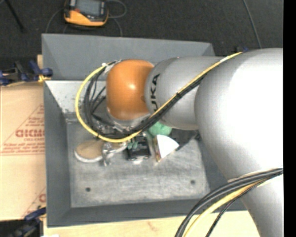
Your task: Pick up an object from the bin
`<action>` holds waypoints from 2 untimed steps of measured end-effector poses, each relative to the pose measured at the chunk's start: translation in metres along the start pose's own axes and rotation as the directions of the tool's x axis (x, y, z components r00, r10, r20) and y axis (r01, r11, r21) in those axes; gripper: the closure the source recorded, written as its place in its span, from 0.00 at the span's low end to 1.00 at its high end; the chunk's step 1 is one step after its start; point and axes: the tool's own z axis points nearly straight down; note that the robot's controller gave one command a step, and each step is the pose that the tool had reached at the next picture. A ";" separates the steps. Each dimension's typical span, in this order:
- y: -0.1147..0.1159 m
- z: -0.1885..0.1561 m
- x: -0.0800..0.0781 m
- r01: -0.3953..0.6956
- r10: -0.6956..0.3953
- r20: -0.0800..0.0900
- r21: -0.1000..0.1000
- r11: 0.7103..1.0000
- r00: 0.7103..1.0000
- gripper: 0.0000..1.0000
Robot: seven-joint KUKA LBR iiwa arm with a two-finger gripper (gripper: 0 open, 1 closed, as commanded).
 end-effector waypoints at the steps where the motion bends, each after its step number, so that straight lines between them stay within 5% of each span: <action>1: 0.000 -0.019 0.003 0.000 0.000 -0.012 0.001 1.000 1.000 1.00; 2: -0.001 -0.038 0.001 0.000 0.000 -0.006 0.002 1.000 1.000 1.00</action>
Offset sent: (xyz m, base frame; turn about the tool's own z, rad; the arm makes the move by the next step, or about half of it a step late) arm -0.0001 -0.0001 0.0053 0.0000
